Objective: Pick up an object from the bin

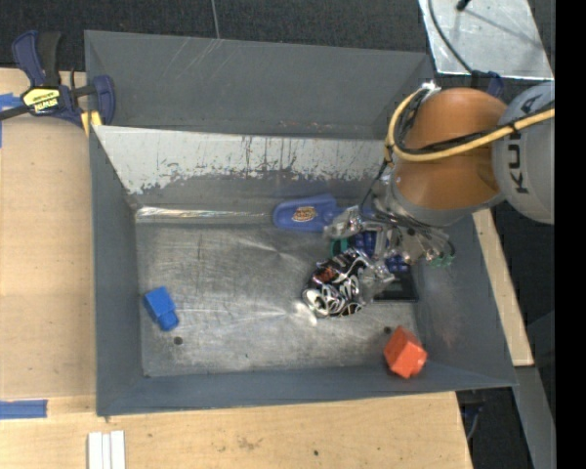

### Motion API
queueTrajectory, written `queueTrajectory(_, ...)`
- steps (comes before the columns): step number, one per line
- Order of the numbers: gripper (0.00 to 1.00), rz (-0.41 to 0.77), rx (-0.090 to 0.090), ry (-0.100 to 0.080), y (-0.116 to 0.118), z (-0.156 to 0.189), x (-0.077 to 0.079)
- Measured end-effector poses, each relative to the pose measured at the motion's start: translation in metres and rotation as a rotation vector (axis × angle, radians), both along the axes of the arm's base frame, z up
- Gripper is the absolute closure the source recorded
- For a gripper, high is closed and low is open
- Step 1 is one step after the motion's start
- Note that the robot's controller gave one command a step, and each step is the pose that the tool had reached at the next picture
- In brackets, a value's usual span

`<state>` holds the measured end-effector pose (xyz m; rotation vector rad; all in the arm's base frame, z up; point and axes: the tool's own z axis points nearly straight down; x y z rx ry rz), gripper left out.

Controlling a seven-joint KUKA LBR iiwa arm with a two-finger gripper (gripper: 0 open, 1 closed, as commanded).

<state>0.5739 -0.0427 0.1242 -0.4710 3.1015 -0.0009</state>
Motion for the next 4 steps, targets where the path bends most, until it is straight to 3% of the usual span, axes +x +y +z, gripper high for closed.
queueTrajectory(1, 0.0, 0.083, -0.002, 0.001, -0.0099, -0.0421, 0.0006)
queueTrajectory(2, 1.0, 0.093, -0.003, 0.009, -0.0114, -0.0392, -0.0005)
queueTrajectory(4, 1.0, 0.093, -0.003, 0.009, -0.0115, -0.0367, -0.0011)
